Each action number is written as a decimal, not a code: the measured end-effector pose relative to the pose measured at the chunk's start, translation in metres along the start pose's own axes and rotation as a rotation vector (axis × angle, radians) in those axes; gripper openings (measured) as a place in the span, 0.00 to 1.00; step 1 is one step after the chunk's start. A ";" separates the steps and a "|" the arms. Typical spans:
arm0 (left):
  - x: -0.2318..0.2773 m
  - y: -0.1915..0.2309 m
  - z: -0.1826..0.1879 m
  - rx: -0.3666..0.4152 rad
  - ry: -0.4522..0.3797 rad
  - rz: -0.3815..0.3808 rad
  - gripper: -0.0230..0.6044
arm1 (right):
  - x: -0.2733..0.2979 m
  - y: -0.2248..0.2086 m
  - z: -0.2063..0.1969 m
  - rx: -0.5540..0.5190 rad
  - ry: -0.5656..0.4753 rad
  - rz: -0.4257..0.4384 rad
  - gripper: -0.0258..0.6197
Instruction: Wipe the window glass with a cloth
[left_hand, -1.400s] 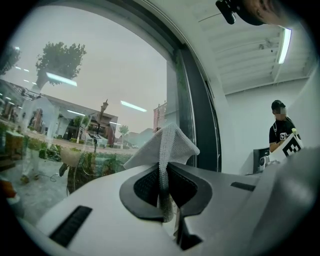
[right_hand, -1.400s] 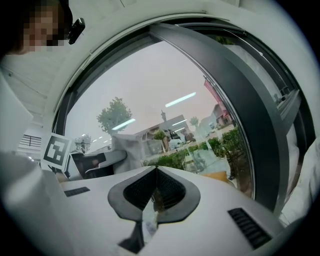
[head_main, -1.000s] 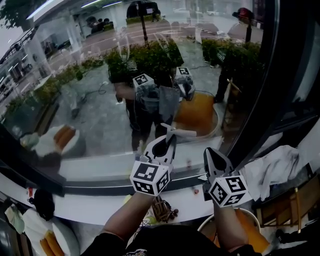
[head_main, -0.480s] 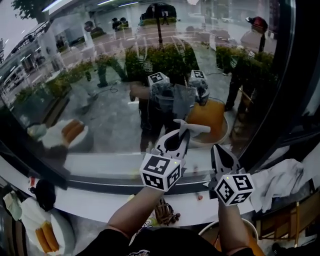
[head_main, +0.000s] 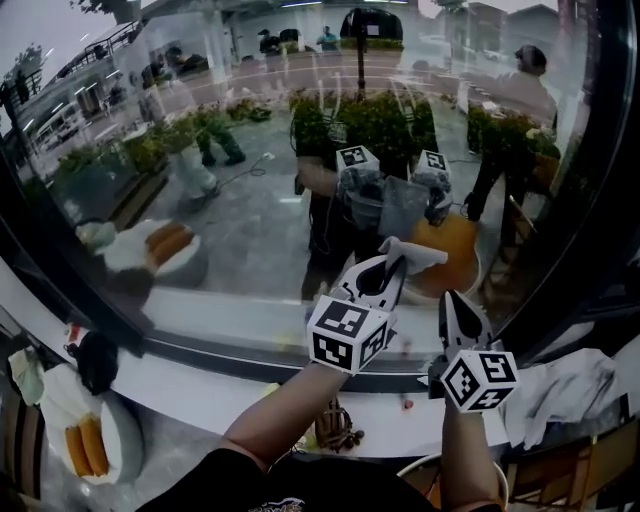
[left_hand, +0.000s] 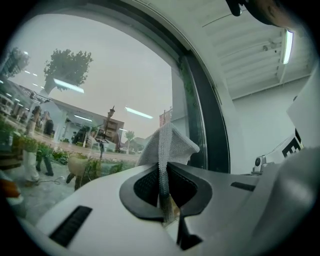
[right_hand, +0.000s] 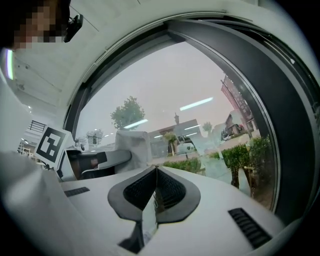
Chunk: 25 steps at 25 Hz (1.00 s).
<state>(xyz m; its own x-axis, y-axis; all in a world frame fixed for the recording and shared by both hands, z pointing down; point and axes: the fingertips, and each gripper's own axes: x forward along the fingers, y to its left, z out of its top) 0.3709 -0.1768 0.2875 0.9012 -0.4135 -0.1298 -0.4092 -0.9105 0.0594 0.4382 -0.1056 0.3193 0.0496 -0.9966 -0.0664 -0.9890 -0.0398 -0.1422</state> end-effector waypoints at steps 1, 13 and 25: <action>0.000 0.004 -0.001 0.000 0.001 0.012 0.07 | 0.002 0.000 0.000 0.000 0.004 0.003 0.08; 0.006 0.040 0.002 -0.009 0.000 0.103 0.07 | 0.017 -0.005 0.000 0.002 0.028 0.027 0.09; -0.046 0.100 -0.013 -0.034 0.010 0.185 0.06 | 0.025 0.040 -0.025 0.008 0.034 0.037 0.08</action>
<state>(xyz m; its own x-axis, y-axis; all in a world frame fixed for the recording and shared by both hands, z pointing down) 0.2900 -0.2485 0.3126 0.8126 -0.5736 -0.1033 -0.5631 -0.8184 0.1147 0.3967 -0.1335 0.3371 0.0085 -0.9992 -0.0378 -0.9889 -0.0028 -0.1486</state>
